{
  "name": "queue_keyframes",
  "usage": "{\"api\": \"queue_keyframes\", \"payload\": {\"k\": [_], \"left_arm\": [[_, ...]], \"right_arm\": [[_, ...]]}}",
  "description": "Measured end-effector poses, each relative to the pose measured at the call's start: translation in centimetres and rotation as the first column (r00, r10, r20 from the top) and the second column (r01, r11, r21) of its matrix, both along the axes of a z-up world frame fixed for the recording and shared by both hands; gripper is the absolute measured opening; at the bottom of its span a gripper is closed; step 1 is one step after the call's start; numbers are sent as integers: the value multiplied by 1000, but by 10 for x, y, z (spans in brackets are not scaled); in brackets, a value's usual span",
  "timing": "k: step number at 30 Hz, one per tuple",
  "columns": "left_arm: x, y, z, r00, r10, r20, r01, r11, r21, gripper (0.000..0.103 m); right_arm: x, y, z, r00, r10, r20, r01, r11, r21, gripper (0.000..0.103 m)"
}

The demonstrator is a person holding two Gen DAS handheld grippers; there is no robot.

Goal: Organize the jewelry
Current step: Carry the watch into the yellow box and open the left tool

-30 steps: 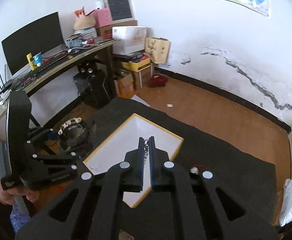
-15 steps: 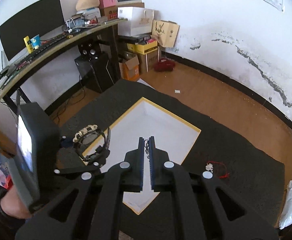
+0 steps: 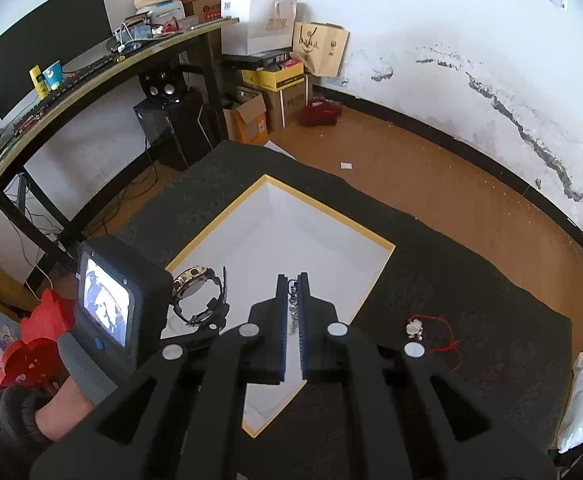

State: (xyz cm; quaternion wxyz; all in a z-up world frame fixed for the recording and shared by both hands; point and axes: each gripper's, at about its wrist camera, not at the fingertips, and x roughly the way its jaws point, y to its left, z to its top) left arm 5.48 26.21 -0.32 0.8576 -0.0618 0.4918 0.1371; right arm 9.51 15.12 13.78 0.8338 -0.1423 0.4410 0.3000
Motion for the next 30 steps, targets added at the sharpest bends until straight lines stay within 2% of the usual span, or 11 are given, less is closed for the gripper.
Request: {"api": "queue_keyframes", "payload": {"k": [6, 14, 16, 18, 21, 30], "left_arm": [[6, 5, -22, 999, 14, -38, -14, 1000, 10, 62], [10, 17, -41, 997, 23, -70, -27, 998, -51, 64], [9, 16, -42, 998, 18, -62, -21, 998, -53, 78], [6, 14, -36, 999, 20, -34, -21, 999, -26, 87], [0, 10, -24, 1000, -3, -12, 3, 1000, -16, 92], [-50, 5, 15, 998, -25, 50, 28, 998, -61, 95]], "right_arm": [[10, 6, -22, 999, -8, -31, 7, 1000, -19, 5], [15, 10, -42, 998, -22, -57, 19, 999, -40, 5], [17, 11, -47, 998, -24, -65, 21, 999, -43, 5], [18, 11, -49, 997, -26, -67, 23, 999, -45, 5], [20, 12, -51, 997, -34, -71, 30, 998, -48, 5], [26, 18, -58, 996, -46, -81, 41, 998, -56, 5]]}}
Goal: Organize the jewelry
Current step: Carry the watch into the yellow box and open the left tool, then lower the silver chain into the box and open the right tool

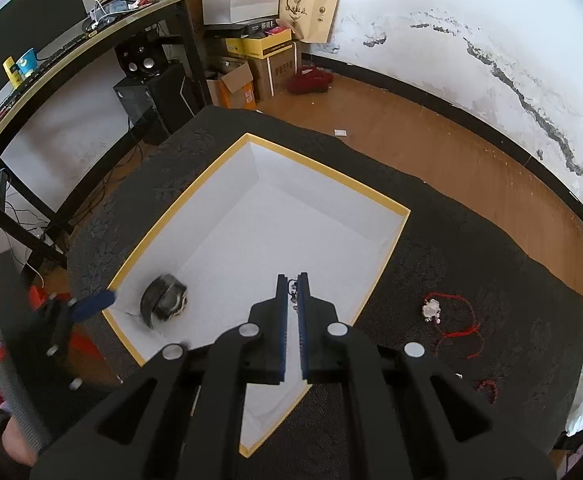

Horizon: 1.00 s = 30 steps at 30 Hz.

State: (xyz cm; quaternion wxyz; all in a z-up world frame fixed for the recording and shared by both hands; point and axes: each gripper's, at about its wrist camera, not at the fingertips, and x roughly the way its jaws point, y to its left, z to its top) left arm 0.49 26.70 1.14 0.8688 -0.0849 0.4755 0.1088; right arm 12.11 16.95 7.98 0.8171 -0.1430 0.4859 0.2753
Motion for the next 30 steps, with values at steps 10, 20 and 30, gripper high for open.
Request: {"api": "queue_keyframes", "payload": {"k": [10, 20, 30], "left_arm": [[-43, -7, 24, 998, 17, 56, -19, 999, 32, 95], [-58, -10, 31, 998, 22, 66, -23, 1000, 12, 95], [-59, -16, 31, 997, 29, 66, -30, 999, 16, 95]], "right_arm": [[12, 24, -47, 998, -2, -67, -4, 996, -86, 5], [16, 40, -89, 992, -6, -127, -14, 987, -160, 5], [18, 25, -86, 986, 18, -169, -31, 997, -72, 97]]}}
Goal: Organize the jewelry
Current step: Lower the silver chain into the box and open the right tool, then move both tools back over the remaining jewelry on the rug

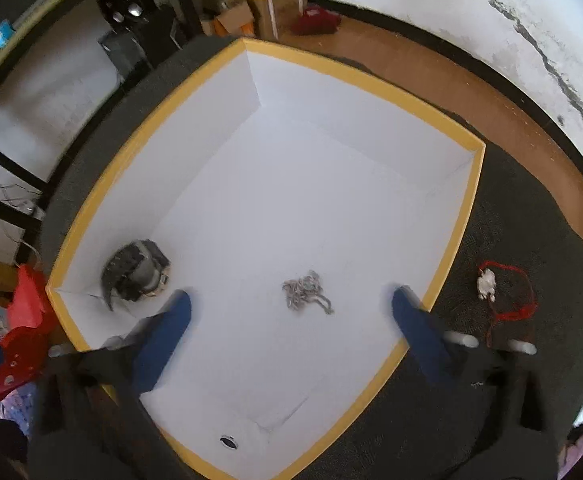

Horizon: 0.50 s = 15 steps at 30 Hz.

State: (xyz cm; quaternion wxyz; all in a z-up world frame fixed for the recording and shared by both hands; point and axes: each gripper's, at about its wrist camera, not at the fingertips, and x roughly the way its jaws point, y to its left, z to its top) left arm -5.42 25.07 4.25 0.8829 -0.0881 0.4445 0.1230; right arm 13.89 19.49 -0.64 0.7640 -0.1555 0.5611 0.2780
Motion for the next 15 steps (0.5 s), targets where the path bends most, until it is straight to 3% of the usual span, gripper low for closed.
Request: {"api": "queue_keyframes", "payload": {"k": [6, 10, 12, 15], "left_arm": [[4, -13, 8, 1000, -11, 15, 11, 1000, -5, 95], [16, -35, 19, 998, -33, 49, 33, 999, 4, 97], [25, -51, 21, 997, -55, 61, 55, 998, 6, 97], [47, -86, 17, 993, -99, 72, 99, 995, -9, 97]], "right_arm": [[-11, -44, 46, 999, -4, 32, -1, 988, 154, 97], [-34, -119, 78, 987, -38, 155, 5, 979, 204, 97], [-44, -163, 86, 969, -94, 226, 46, 977, 208, 97], [-54, -249, 84, 913, -265, 310, 196, 951, 237, 97]]}}
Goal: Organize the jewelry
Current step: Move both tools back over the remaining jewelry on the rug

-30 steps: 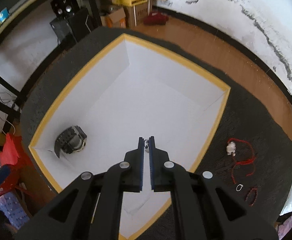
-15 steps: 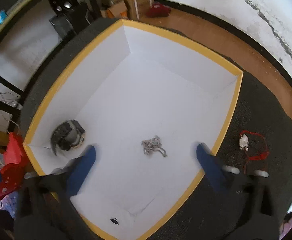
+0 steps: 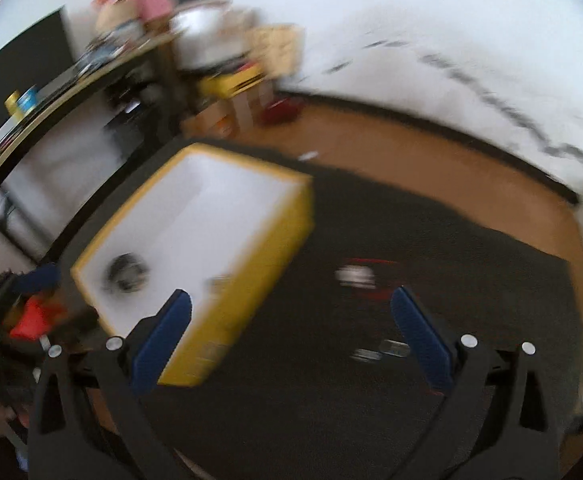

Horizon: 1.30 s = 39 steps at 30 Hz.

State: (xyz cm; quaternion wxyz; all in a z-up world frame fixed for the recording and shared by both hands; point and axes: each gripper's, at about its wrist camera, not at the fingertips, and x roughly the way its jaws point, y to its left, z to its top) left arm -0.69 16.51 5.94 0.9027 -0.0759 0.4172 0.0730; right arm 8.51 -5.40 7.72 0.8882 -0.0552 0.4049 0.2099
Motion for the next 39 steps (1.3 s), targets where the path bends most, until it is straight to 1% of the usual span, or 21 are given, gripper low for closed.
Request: {"api": "queue_keyframes", "payload": {"k": [2, 4, 5, 7, 10, 13, 14, 15, 17, 19, 20, 22, 31, 34, 36, 39], "left_arm": [[16, -25, -7, 999, -36, -6, 36, 999, -7, 97], [33, -53, -16, 997, -76, -8, 76, 997, -4, 97], [43, -69, -22, 995, -102, -10, 102, 995, 7, 97], [58, -96, -35, 989, -145, -19, 146, 989, 35, 97], [83, -134, -60, 974, -224, -29, 226, 971, 80, 97], [105, -156, -85, 964, -263, -47, 267, 954, 134, 97], [111, -159, -91, 960, -274, -58, 279, 952, 128, 97], [119, -161, -98, 957, -283, -70, 289, 950, 114, 97], [137, -163, -112, 957, -275, -89, 282, 955, 93, 97], [149, -164, -121, 964, -245, -108, 254, 964, 83, 97], [155, -165, -125, 968, -226, -111, 234, 970, 64, 97], [164, -167, -130, 971, -208, -118, 216, 975, 53, 97], [177, -177, -141, 964, -231, -135, 240, 969, 59, 97], [185, -177, -149, 960, -243, -136, 251, 967, 46, 97], [195, -172, -158, 958, -248, -144, 253, 967, 15, 97], [207, -162, -173, 964, -222, -145, 220, 975, -29, 97]], "right_arm": [[-2, -40, -10, 996, -93, 10, 92, 996, 19, 97], [-3, -86, -31, 979, -204, 28, 204, 979, 13, 97], [-2, -101, -42, 971, -236, 30, 237, 972, -1, 97], [-1, -122, -59, 963, -268, 17, 269, 963, -35, 97], [-1, -149, -82, 957, -291, 6, 291, 954, -69, 97], [4, -170, -100, 954, -300, -29, 296, 951, -89, 97], [5, -175, -103, 953, -302, -36, 298, 951, -86, 97], [5, -178, -105, 953, -301, -40, 297, 951, -88, 97], [3, -188, -105, 953, -301, -39, 296, 951, -95, 97], [4, -191, -106, 952, -303, -36, 298, 949, -100, 97], [4, -191, -105, 952, -303, -36, 298, 949, -98, 97], [4, -196, -106, 952, -303, -37, 298, 950, -97, 97], [5, -197, -110, 958, -280, -60, 274, 958, -86, 97], [7, -193, -111, 960, -274, -55, 269, 959, -95, 97], [9, -191, -113, 959, -277, -59, 271, 957, -99, 97], [13, -189, -114, 957, -282, -64, 275, 956, -97, 97]]}}
